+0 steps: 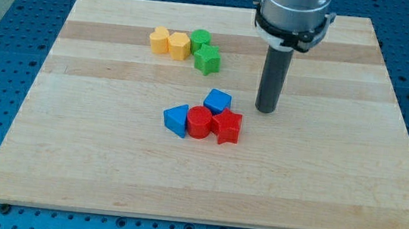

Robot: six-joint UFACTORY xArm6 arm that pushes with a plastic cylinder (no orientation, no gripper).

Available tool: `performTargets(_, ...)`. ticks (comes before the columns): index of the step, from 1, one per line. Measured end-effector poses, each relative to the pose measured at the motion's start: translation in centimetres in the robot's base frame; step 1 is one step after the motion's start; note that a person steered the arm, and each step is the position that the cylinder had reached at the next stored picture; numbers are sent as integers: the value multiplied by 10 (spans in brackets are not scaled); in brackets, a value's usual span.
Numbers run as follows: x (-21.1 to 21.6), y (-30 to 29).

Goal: Move the blue cube to the top left side of the board

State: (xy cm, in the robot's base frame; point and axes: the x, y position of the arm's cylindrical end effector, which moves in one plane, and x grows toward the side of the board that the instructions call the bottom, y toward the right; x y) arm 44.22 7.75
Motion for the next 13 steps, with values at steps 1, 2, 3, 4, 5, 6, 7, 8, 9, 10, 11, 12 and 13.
performTargets(1,24,0)
performTargets(2,29,0)
performTargets(3,27,-17)
performTargets(4,27,-51)
performTargets(5,27,-73)
performTargets(6,15,-101)
performTargets(7,-21,-141)
performTargets(8,-57,-177)
performTargets(9,-58,-183)
performTargets(10,-39,-166)
performTargets(11,-33,-121)
performTargets(12,-79,-116)
performTargets(13,-86,-136)
